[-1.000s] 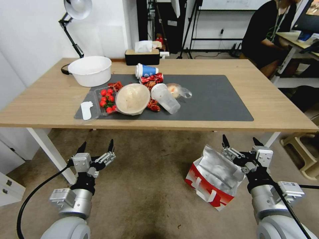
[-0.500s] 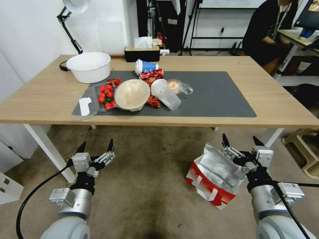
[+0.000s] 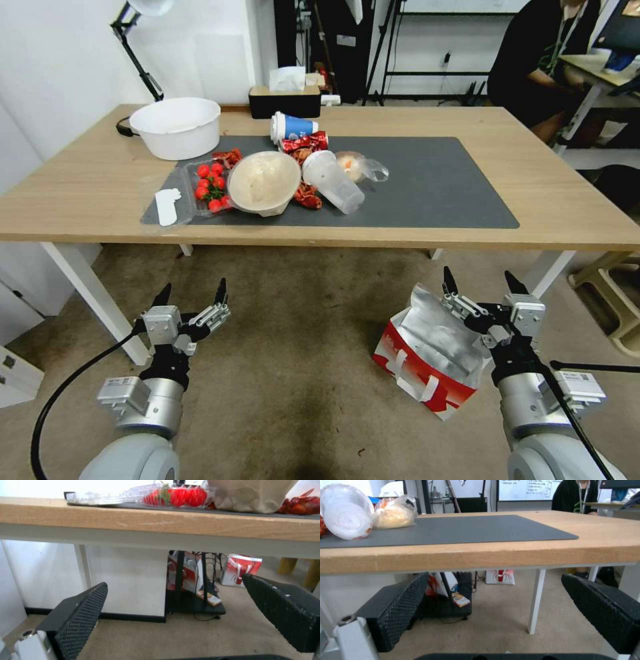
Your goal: Pick up the food delivery bag from the floor and place it on the table.
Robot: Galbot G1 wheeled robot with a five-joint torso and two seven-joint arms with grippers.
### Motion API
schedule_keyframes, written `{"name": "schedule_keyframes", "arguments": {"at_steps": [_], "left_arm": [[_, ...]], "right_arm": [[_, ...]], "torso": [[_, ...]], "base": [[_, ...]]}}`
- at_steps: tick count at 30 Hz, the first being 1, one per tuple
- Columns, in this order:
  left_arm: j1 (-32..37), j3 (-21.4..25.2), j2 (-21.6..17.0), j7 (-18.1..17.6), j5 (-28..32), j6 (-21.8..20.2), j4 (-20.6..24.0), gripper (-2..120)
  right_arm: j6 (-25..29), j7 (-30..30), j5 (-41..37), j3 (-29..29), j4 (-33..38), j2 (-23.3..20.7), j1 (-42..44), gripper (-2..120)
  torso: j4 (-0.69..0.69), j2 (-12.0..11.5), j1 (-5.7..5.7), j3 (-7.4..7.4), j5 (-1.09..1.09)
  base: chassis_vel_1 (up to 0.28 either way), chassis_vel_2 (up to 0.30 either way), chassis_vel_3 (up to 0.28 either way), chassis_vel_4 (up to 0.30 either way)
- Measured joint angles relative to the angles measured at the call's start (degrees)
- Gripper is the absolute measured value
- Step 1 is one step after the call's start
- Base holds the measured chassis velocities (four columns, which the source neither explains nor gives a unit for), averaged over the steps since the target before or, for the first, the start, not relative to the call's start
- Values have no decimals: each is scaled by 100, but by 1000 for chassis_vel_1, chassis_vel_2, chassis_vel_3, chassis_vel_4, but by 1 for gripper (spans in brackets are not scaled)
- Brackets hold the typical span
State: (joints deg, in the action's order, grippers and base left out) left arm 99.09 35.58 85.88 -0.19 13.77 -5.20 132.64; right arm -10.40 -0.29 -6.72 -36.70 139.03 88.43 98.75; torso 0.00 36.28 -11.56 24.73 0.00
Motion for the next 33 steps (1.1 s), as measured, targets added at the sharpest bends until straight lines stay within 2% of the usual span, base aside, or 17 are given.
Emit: {"name": "schedule_keyframes", "arguments": {"at_steps": [16,27,33], "left_arm": [[-2,2,0,-2,5,-2,-8,100],[24,4,12,-2,0,0,9,100],[27,5,16,-2,-1,2,18,100]], "right_arm": [[61,11,10,7,-25,10,-4,100],[103,18,4,1,-30,6,3,100],[119,20,3,-3,-29,7,20,100]], "torso": [[0,-366,138,-226,0],[0,-775,292,-482,0],[0,-916,346,-570,0]], "base": [[0,0,0,0],[0,0,0,0],[0,0,0,0]]}}
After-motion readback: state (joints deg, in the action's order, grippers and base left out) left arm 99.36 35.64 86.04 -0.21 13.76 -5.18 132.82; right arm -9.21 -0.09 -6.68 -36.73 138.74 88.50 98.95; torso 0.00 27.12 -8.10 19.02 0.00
